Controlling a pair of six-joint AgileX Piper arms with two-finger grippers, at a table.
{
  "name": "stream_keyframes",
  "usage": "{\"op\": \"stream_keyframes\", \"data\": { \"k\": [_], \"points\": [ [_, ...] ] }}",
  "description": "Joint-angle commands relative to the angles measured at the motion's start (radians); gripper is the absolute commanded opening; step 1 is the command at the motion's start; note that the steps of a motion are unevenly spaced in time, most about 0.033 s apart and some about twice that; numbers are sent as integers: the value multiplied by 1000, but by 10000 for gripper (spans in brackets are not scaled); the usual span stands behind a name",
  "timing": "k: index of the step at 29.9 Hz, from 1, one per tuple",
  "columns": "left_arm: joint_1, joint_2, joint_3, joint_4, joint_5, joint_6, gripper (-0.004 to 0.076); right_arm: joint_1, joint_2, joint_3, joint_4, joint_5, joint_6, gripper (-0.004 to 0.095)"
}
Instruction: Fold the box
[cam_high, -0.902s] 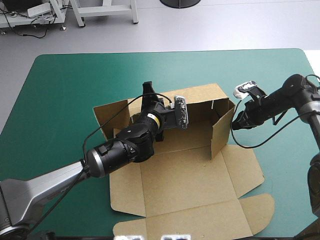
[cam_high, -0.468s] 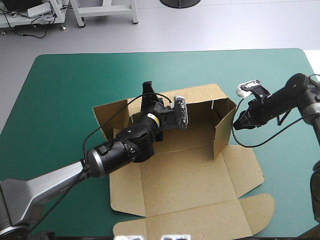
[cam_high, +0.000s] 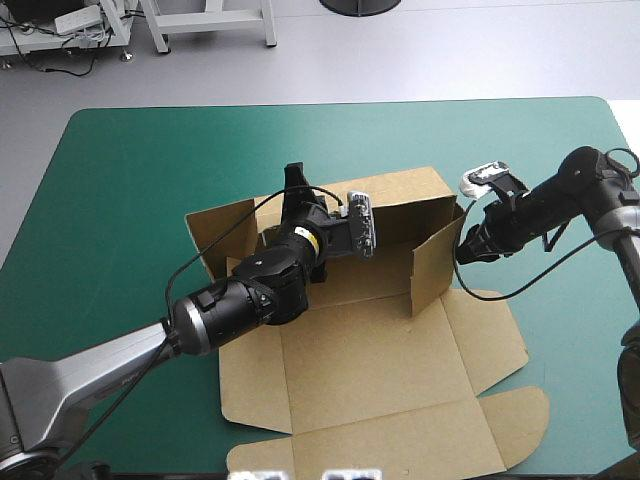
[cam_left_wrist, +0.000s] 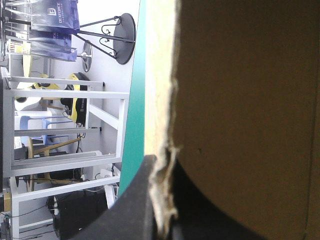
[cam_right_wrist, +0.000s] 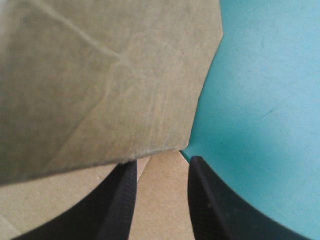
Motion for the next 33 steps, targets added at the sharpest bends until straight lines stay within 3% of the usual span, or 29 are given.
{"op": "stream_keyframes", "data": {
  "k": [1,14,26,33],
  "points": [
    [-6,-32,-19,19,7,-21,-6,27,-46,-22,43,5,-39,333],
    [-6,-32,-19,19,26,-21,-6,36,-46,-22,47,29,-31,333],
    [-6,-32,-19,26,77,-21,-6,36,-48,-22,118,29,-32,333],
    [-6,-32,-19,14,78,-21,-6,36,-48,-22,148,-47,-92,333]
  ]
}}
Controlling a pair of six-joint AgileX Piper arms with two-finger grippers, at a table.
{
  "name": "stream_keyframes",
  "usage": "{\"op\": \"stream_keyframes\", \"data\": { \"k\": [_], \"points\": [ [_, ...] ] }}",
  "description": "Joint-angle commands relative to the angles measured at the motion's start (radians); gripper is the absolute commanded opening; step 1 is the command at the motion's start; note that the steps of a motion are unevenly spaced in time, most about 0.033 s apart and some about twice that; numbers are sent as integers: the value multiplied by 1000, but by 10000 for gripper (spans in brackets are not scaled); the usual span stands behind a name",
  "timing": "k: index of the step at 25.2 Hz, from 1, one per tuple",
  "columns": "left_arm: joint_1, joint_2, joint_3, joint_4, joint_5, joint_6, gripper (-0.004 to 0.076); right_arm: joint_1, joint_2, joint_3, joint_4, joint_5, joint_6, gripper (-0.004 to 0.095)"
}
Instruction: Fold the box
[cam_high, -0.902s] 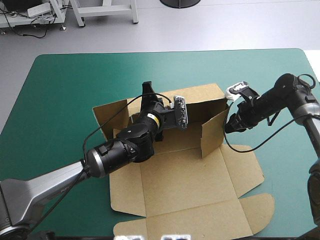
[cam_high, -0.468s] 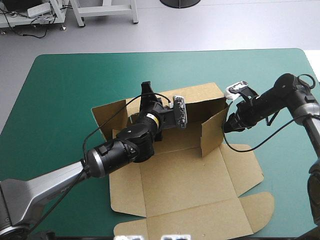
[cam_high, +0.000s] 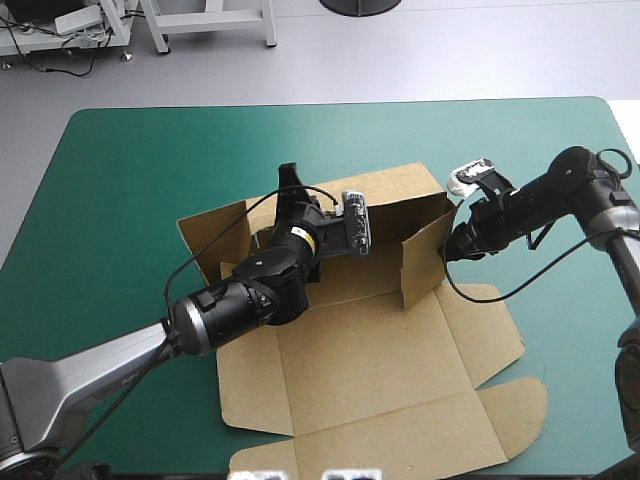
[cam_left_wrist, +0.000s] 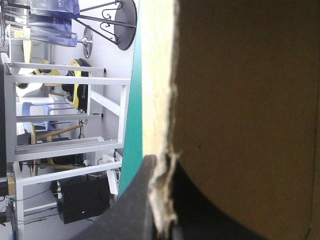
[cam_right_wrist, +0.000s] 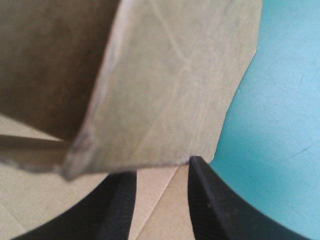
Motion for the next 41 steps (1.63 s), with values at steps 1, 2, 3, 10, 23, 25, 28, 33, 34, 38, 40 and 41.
{"op": "stream_keyframes", "data": {
  "k": [1,2,3,10,23,25,28,33,34,38,40,41],
  "points": [
    [-6,-32,-19,7,17,-18,-6,1,-48,-22,93,-43,-53,333],
    [-6,-32,-19,7,17,-18,-6,1,-48,-22,113,-50,-73,333],
    [-6,-32,-19,7,16,-18,-6,1,-46,-22,139,-60,-96,333],
    [-6,-32,-19,7,16,-18,-6,1,-36,-22,212,-122,-191,333],
    [-6,-32,-19,5,-17,-18,-6,1,-7,-22,342,-233,-384,333],
    [-6,-32,-19,2,-17,-18,-6,1,30,-22,388,-218,-389,333],
    [-6,-32,-19,2,-19,-18,-6,1,90,-22,403,-212,-408,333],
    [-6,-32,-19,2,-34,-14,-6,1,124,-22,553,-245,-588,333],
    [-6,-32,-19,2,-36,-14,-6,1,124,-22,581,-260,-618,333],
    [-6,-32,-19,2,-38,-14,-6,1,126,-22,666,-261,-706,333],
    [-6,-32,-19,2,-41,-14,-6,1,126,-22,702,-261,-722,333],
    [-6,-32,-19,2,-41,-14,-6,1,126,-22,721,-257,-738,333]
  ]
}}
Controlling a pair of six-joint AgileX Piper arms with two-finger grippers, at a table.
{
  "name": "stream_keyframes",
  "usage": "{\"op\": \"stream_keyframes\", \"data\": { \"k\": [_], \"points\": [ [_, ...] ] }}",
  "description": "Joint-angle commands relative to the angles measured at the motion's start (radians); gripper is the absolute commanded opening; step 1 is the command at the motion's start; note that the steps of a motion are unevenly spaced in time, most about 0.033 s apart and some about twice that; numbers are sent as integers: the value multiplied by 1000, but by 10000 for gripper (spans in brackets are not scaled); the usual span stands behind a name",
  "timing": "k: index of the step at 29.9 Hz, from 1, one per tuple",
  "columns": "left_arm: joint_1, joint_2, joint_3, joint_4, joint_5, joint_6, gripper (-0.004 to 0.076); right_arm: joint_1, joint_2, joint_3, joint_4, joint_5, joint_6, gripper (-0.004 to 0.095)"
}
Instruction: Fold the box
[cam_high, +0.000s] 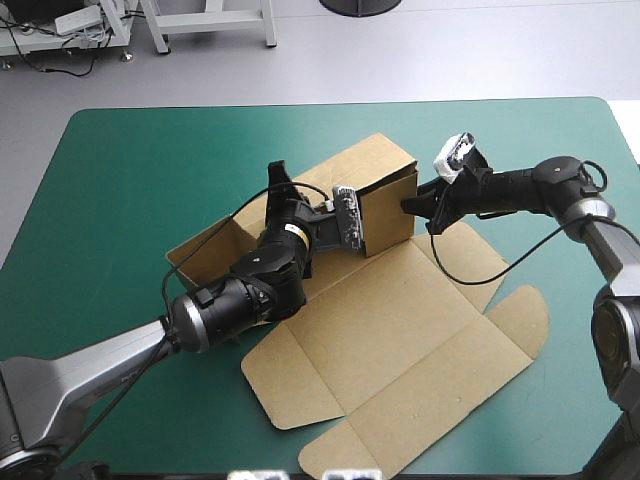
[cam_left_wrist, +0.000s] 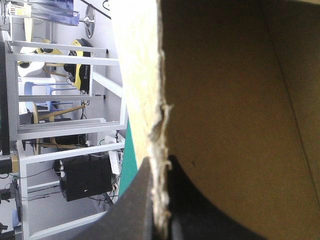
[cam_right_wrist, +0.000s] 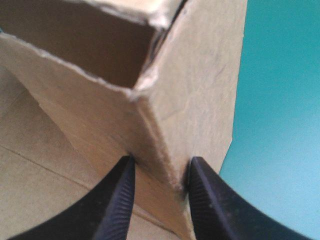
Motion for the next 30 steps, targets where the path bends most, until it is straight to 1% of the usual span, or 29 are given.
{"op": "stream_keyframes", "data": {
  "k": [1,3,7,10,12,14,16,18,25,28,30],
  "points": [
    [-16,-33,-19,-2,-81,-6,-6,1,-48,-24,177,-8,-60,333],
    [-16,-33,-19,-2,-81,-6,-6,1,-48,-24,196,9,-60,332],
    [-16,-33,-19,-5,-81,-6,-6,1,-48,-24,198,20,-60,331],
    [-16,-33,-19,-6,-81,-8,-6,1,-48,-24,198,11,-60,331],
    [-16,-33,-19,-12,-87,-7,-6,1,-48,-24,198,-10,-58,310],
    [-16,-33,-19,-24,-87,-1,-6,1,-48,-24,205,-20,-48,248],
    [-16,-33,-19,-30,-87,-1,-6,1,-48,-24,219,-20,-48,130],
    [-16,-33,-19,-30,-87,-3,-6,1,-48,-24,242,-20,-48,-9],
    [-16,-33,-19,-30,-85,-3,-5,1,-48,-24,327,-18,-45,-24],
    [-16,-33,-19,-33,-83,-3,5,1,-48,-24,339,-16,-30,-23],
    [-16,-33,-19,-33,-83,-3,29,1,-48,-24,327,-18,-6,-23]
  ]
}}
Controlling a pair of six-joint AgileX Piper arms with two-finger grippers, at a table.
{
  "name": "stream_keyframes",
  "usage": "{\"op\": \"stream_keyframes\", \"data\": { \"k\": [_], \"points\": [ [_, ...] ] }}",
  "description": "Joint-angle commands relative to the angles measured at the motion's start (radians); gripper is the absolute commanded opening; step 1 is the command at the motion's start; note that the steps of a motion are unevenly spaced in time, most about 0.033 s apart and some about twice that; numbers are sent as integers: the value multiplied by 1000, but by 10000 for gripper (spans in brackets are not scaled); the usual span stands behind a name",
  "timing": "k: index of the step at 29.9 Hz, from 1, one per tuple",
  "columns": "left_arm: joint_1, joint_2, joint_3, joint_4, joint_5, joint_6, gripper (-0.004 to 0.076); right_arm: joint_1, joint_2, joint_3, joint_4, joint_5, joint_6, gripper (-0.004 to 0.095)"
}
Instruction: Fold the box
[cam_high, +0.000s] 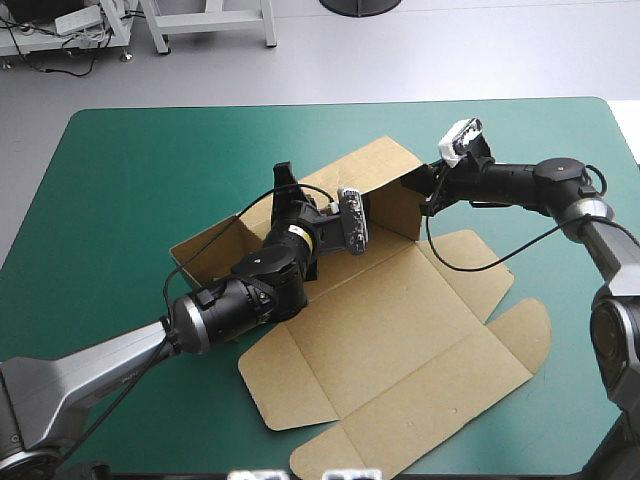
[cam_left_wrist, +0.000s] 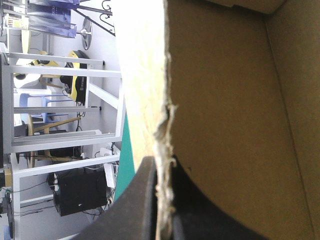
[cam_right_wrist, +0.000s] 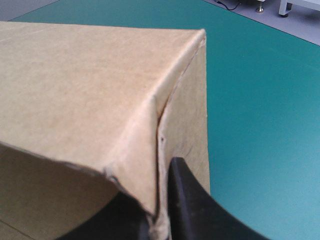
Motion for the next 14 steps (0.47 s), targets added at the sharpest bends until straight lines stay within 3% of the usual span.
{"op": "stream_keyframes", "data": {
  "k": [1,9,14],
  "points": [
    [-13,-33,-19,-18,-52,-3,46,0,-50,-26,135,39,51,-23],
    [-15,-33,-19,-18,-168,-6,300,0,-50,-26,59,28,88,-23],
    [-74,-33,-19,-18,-259,-30,312,0,-50,-26,25,1,118,-24]
  ]
}}
